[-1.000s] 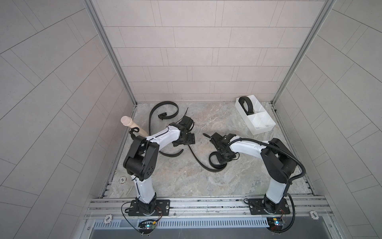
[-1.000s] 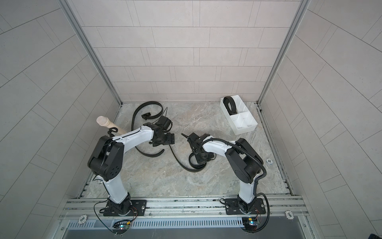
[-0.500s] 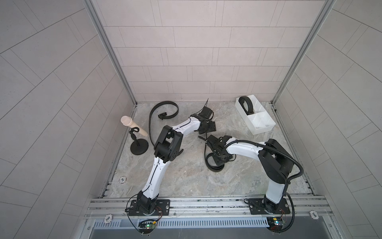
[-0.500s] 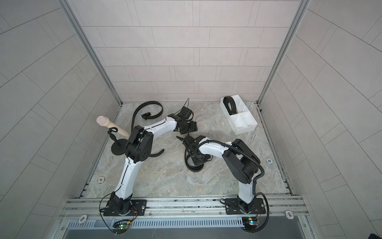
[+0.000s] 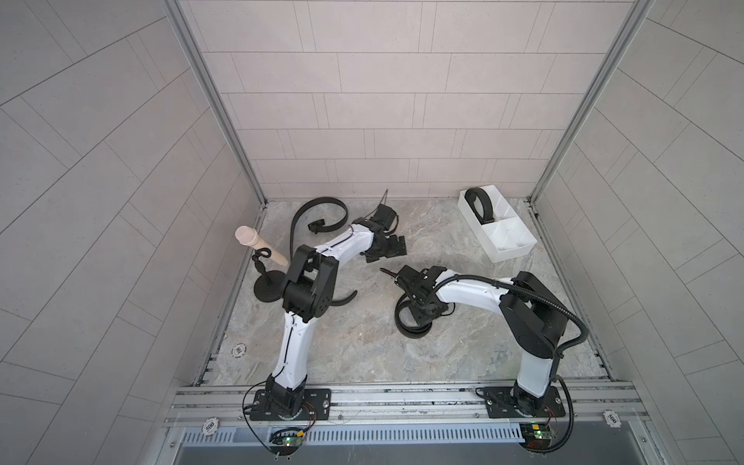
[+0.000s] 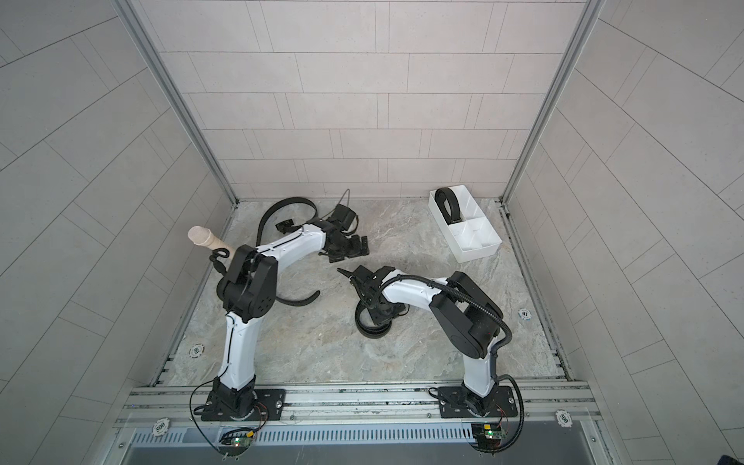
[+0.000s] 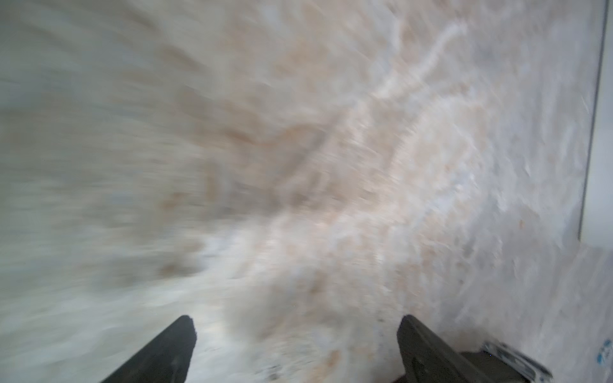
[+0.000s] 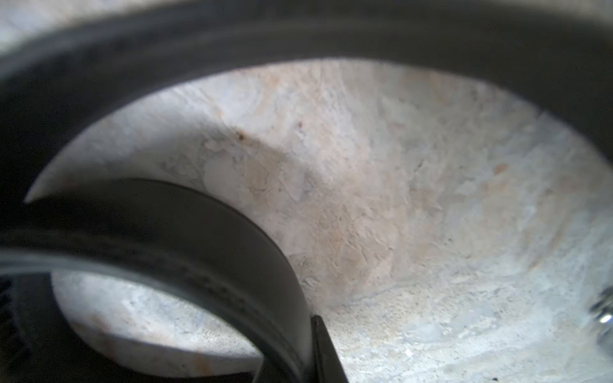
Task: Place the belts into the storage roll
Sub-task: Roll the belt at the center of the board.
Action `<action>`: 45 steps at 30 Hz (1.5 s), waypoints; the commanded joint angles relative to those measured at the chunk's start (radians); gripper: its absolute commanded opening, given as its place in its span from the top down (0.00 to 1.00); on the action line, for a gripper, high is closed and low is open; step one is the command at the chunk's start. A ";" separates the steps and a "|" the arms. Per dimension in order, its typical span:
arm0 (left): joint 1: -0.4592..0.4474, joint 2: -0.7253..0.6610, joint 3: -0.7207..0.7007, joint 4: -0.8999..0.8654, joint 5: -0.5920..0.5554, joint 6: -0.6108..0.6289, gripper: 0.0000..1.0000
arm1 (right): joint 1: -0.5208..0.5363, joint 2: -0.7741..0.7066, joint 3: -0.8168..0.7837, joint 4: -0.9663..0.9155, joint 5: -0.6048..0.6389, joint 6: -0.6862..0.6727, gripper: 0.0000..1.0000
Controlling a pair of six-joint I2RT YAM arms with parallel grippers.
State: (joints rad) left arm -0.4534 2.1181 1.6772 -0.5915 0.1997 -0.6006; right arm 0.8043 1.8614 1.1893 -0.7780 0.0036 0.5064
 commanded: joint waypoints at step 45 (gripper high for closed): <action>-0.476 -0.586 -0.960 0.578 -0.037 -0.740 0.46 | 0.080 0.002 -0.101 0.091 -0.091 0.030 1.00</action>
State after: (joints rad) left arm -0.9386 1.4906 0.6724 -0.0471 0.1738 -1.3560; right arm 0.8516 1.8248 1.1385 -0.6998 0.0051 0.5106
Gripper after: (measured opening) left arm 0.546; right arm 0.130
